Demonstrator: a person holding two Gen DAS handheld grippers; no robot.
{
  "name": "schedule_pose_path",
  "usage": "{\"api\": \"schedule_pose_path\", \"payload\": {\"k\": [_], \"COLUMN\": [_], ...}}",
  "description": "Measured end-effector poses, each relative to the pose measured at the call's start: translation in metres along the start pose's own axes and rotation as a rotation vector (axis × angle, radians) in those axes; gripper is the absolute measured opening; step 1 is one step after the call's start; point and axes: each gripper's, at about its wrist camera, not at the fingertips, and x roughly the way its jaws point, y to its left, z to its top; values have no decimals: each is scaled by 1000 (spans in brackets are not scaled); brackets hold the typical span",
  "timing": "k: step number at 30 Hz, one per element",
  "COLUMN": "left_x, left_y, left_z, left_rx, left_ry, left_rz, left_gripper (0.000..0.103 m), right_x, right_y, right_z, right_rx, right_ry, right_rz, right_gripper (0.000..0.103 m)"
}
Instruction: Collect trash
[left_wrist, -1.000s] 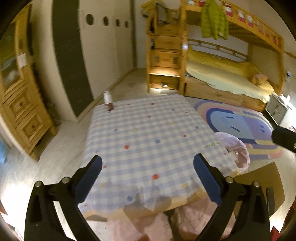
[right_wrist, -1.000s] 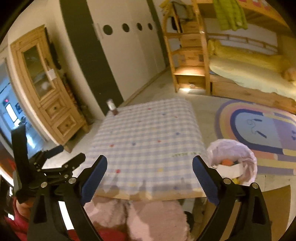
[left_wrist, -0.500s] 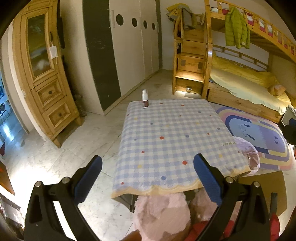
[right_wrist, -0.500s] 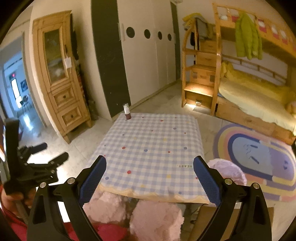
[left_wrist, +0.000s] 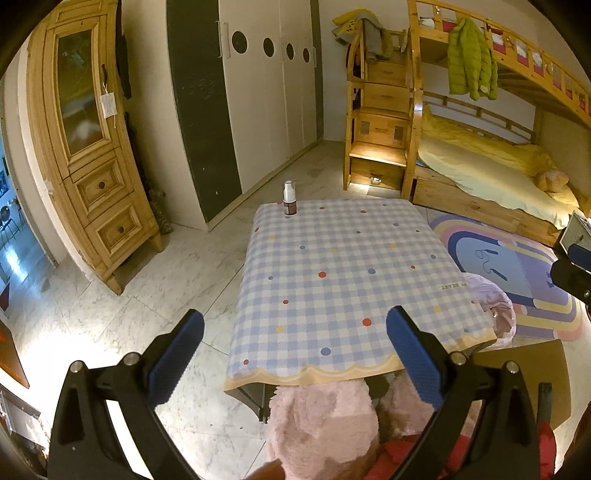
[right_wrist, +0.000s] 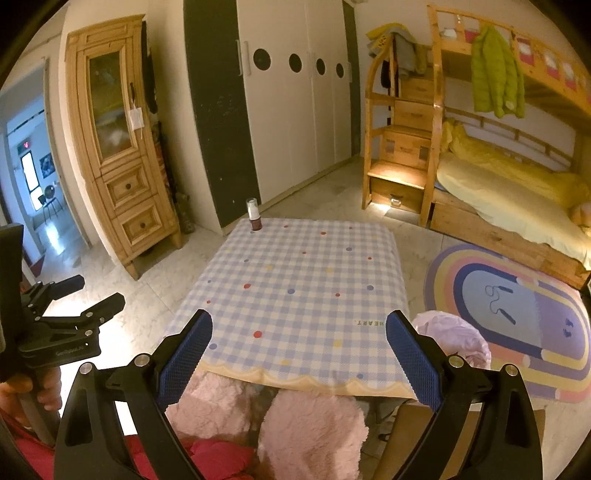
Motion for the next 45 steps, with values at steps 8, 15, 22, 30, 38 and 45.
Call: {"api": "schedule_pose_path", "payload": {"k": [8,15,22,30,38,45], "left_x": [2,4,4,4,4,4], "left_y": [-2,-5,-5,-5,-5,-5], "left_z": [0,0,0,1,1,0], "left_rx": [13,22,22,22,22,22], "left_ry": [7,16,20,20,20,19], "left_rz": [-3,-8,-8,-8,-9,-8], "left_gripper": [96,96,96,96,96,96], "right_x": [-3,-3,-2,-3,0,-1], "right_y": [-3,-6,-9,-11,-12,-13], "right_z": [0,-1,-2,-2,-3,-3], "right_rx": [6,9,14,15,19,20], "right_ry": [1,4,6,6,2,2], "right_rz": [-3,-4,-5,-5,-7,-7], "right_gripper": [94,94,94,94,94,94]}}
